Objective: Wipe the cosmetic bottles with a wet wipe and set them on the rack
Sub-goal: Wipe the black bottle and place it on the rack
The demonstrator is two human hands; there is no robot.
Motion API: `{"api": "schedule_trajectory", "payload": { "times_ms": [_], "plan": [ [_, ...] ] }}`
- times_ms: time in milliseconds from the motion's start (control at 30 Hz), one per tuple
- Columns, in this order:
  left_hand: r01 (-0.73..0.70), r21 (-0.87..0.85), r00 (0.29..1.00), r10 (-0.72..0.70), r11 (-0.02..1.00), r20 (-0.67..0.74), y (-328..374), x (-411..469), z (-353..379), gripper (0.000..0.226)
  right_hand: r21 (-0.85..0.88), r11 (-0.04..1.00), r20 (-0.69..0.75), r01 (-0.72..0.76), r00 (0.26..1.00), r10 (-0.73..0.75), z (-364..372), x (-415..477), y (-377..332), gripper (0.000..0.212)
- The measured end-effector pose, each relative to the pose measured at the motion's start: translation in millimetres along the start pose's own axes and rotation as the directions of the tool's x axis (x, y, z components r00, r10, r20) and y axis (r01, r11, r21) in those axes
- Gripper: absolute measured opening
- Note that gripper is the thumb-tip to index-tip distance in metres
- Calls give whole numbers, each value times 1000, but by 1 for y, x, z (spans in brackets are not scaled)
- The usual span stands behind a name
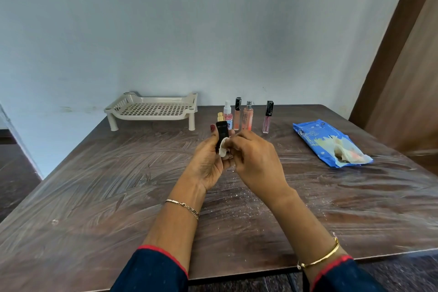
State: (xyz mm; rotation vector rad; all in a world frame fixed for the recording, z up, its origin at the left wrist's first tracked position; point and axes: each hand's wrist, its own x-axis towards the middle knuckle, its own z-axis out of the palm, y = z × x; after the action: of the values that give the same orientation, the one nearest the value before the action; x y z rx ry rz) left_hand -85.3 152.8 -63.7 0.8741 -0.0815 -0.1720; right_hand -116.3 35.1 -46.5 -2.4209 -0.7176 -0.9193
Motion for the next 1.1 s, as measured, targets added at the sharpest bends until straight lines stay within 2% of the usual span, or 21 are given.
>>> {"api": "schedule_trajectory", "payload": {
  "times_ms": [100, 233, 400, 500, 667, 767, 867, 933, 1000, 1100],
  "plan": [
    [-5, -34, 1000, 5, 999, 5, 2, 0, -1, 38, 106, 993, 3, -46, 999, 46, 0, 7, 5, 19],
    [-6, -105, 999, 12, 994, 52, 3, -2, -3, 38, 207, 968, -15, -143, 989, 149, 0, 19, 8, 21],
    [12, -64, 990, -3, 998, 138, 1, -4, 0, 40, 157, 964, -101, -215, 967, 232, -4, 31, 12, 23],
    [23, -93, 988, -9, 995, 153, -2, -4, 1, 40, 153, 974, -104, -169, 977, 186, -3, 31, 9, 23],
    [69, -350, 995, -38, 934, 97, -3, 3, -8, 41, 109, 994, -32, -6, 999, 10, 7, 4, -2, 21],
    [90, -353, 995, -66, 931, 80, -1, 4, -6, 44, 90, 992, -12, 88, 996, -87, 9, -6, -2, 20],
    [77, -367, 994, -44, 927, 98, 0, 3, -2, 46, 69, 992, -48, 110, 993, -107, 6, -4, 2, 19],
    [53, -324, 994, -20, 944, 104, -1, 2, -1, 44, 49, 996, -99, 79, 992, -74, 4, 0, 5, 20],
    [23, -209, 993, 2, 978, 116, -2, 0, 1, 42, 3, 998, -127, 64, 990, -63, 1, 6, 9, 24],
    [-7, -83, 983, 22, 997, 183, -3, -2, 5, 41, -127, 983, -111, 136, 982, -150, -6, 21, 18, 32]
  ]
}}
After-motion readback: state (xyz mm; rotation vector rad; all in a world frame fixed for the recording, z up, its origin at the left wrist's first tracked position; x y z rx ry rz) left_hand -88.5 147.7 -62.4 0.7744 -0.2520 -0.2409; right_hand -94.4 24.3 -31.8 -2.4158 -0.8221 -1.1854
